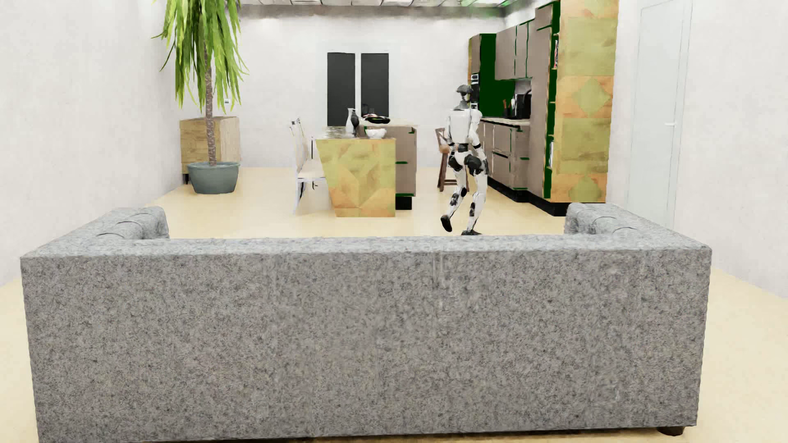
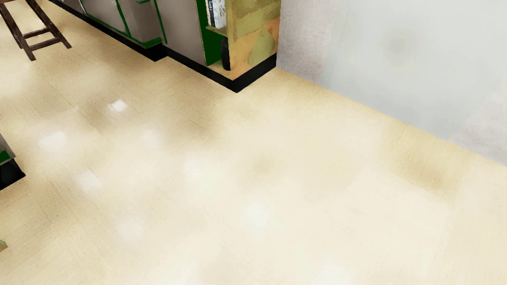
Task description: Move towards the sofa
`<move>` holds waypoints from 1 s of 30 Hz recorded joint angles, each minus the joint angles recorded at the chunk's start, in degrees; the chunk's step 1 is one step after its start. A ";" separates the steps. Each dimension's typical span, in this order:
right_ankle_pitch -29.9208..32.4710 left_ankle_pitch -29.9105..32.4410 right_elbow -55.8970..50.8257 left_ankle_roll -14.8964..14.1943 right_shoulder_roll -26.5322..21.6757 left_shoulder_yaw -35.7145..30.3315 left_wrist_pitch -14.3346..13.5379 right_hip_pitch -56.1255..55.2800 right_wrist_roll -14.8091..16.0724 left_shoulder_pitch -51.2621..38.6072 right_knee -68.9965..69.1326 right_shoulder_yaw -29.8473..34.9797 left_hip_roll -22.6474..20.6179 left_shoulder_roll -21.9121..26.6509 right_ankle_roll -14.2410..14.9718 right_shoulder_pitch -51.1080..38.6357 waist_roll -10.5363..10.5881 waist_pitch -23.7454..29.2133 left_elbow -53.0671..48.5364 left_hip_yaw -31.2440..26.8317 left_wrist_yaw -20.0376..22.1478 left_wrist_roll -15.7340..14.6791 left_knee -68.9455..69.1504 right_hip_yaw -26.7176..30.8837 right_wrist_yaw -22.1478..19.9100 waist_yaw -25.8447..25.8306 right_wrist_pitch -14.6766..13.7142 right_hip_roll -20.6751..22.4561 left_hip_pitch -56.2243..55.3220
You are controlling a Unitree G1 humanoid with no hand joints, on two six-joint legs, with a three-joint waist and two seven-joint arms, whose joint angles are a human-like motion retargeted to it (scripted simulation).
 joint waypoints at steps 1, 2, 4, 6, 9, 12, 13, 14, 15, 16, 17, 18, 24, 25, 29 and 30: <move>-0.96 -1.04 -1.28 0.62 -0.68 2.09 -0.13 2.40 0.79 1.92 -1.38 -0.03 0.47 0.30 0.48 -1.23 0.04 -0.15 0.90 1.30 -0.85 -2.20 -6.11 0.95 -0.04 0.67 -1.01 0.64 -2.32; -2.02 -1.75 -2.85 1.06 -1.50 2.56 -0.53 4.38 1.74 3.59 -2.32 0.01 0.73 1.22 0.92 -2.33 0.02 -0.33 1.74 3.02 -2.79 -2.93 -14.54 1.92 -0.48 1.28 -2.46 1.10 -3.81; -3.92 1.53 -6.69 0.49 -2.98 1.10 -2.71 7.62 3.99 6.36 -3.72 0.20 -0.04 4.15 1.80 -3.81 -0.10 -0.81 3.64 7.23 -7.82 -0.50 -37.81 3.85 -1.51 2.17 -4.46 1.76 -4.04; -5.07 6.84 -9.89 -3.72 -3.59 -0.39 -4.21 9.50 6.37 8.10 -1.56 -0.16 -6.09 5.93 2.47 -4.47 -0.56 -1.03 5.52 -0.55 -12.46 3.88 -58.69 6.15 -2.20 2.95 -4.83 1.77 -3.51; -2.51 11.91 -10.55 -4.30 -4.62 -1.92 -5.65 8.35 8.04 9.12 15.66 0.06 -14.45 5.30 1.50 -4.34 -1.77 -0.33 7.30 -15.27 -16.17 9.87 -53.90 8.78 -1.71 2.68 -3.25 -0.90 -3.99; 7.91 2.65 -6.89 1.49 -5.25 0.19 -4.76 5.54 3.02 7.38 32.91 3.27 -14.73 2.50 -0.19 -4.47 -3.80 0.56 6.96 -9.13 -12.60 12.48 -41.28 9.76 -0.28 2.23 -0.53 -6.38 -1.48; 12.53 1.21 -5.38 1.85 -4.42 1.03 -4.15 4.26 1.18 5.66 36.45 3.49 -14.41 1.59 0.22 -3.98 -4.54 0.58 6.64 -7.36 -10.31 13.11 -41.06 8.45 -0.61 2.11 0.69 -9.21 0.56; 17.40 0.74 -4.28 2.19 -3.35 1.39 -4.06 4.06 0.27 3.71 37.53 3.12 -14.34 0.99 0.17 -3.17 -5.29 0.36 5.76 -6.14 -8.81 13.20 -42.17 5.66 -0.74 1.80 1.43 -12.59 2.56; 21.22 0.78 -3.97 2.54 -2.47 1.53 -4.95 5.10 0.38 1.20 36.84 2.30 -14.48 0.89 0.15 -1.62 -6.01 -0.03 5.11 -5.39 -7.79 12.74 -43.54 1.82 -0.82 1.29 1.28 -16.01 4.20; 23.51 0.93 -4.08 2.86 -1.81 1.32 -6.48 6.88 0.66 -2.04 35.14 1.51 -14.60 1.00 -0.17 0.08 -6.67 -0.46 4.37 -4.84 -7.82 11.84 -44.69 -2.36 -1.17 0.70 1.12 -18.86 5.34; 24.32 0.98 -4.54 3.05 -1.47 0.76 -8.10 8.78 0.91 -5.23 33.13 0.83 -14.59 1.42 -0.59 1.63 -7.22 -0.88 3.10 -4.22 -7.90 10.84 -45.62 -6.29 -1.52 0.14 1.04 -21.02 6.08; 23.79 0.82 -4.47 3.14 -1.50 0.06 -9.52 10.05 1.13 -7.90 31.26 0.35 -14.41 2.35 -1.08 2.20 -7.68 -1.21 0.83 -3.28 -7.78 9.79 -46.53 -8.85 -1.80 -0.36 0.82 -22.23 6.58; 11.66 1.23 -4.29 2.21 -3.54 1.82 -9.56 6.62 1.43 -12.60 20.94 0.89 -6.75 9.60 -0.43 -2.55 -7.88 -1.80 -14.63 11.70 -1.36 -0.48 -53.61 -7.24 -1.86 -1.20 -1.41 -20.34 7.56; 9.36 1.83 -5.41 1.81 -3.66 2.64 -8.69 5.36 1.81 -11.63 18.84 1.33 -4.42 10.94 1.45 -3.35 -7.45 -1.85 -15.77 15.47 -1.49 -2.13 -54.72 -6.20 -2.01 -1.01 -2.35 -19.34 7.76; 2.65 4.56 -11.36 -0.49 -4.28 -0.01 -6.77 7.63 2.55 -5.42 9.17 4.36 6.33 15.73 0.88 -3.95 -5.93 -2.31 -15.05 33.27 -2.98 -1.24 -56.23 -30.83 -2.17 1.49 -5.46 -28.08 9.35; 2.39 5.61 -12.30 -1.19 -4.38 -1.32 -7.17 10.39 2.38 -3.97 6.39 5.27 8.64 16.25 -0.81 -3.95 -5.92 -2.45 -13.90 37.97 -4.06 -0.33 -56.68 -43.19 -2.21 2.21 -5.70 -30.18 10.26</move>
